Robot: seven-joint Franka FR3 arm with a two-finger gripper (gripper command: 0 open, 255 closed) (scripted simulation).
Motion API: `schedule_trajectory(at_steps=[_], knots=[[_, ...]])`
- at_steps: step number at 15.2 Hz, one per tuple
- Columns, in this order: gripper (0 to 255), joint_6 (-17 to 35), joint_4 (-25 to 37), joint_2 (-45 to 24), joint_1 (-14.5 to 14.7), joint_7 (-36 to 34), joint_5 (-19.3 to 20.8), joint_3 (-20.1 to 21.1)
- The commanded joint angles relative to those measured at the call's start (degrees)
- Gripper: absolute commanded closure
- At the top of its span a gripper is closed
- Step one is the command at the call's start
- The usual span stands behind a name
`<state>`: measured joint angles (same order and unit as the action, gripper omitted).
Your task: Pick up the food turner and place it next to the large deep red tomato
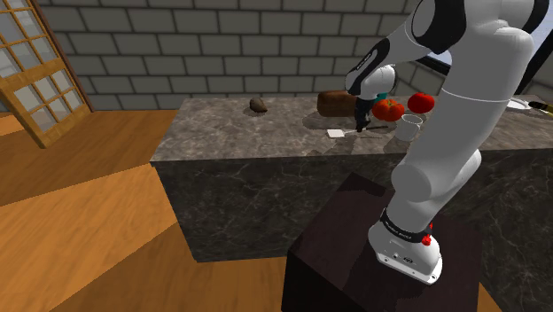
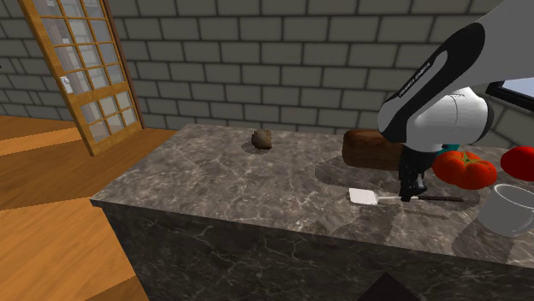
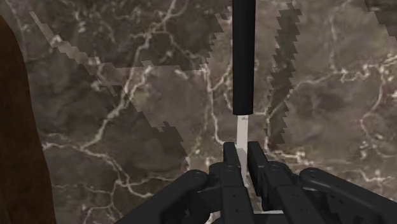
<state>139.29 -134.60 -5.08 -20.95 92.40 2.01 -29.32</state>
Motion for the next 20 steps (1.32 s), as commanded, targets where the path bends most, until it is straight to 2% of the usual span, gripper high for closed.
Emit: schedule_trajectory(at_steps=[1,2,3,8,12,20], knots=[[255,0.03,0.01,-0.04,0.00,0.02,-0.03,0.00],[255,0.03,0.01,-0.04,0.00,0.02,-0.03,0.00],[0,0.03,0.01,-0.04,0.00,0.02,-0.03,0.00],[0,0.03,0.01,-0.04,0.00,0.02,-0.03,0.00],[0,-7.43,2.28,5.74,0.64,-2.60,3.53,-0.11],[0,-7.43,2.28,5.74,0.59,-2.60,3.53,-0.06]])
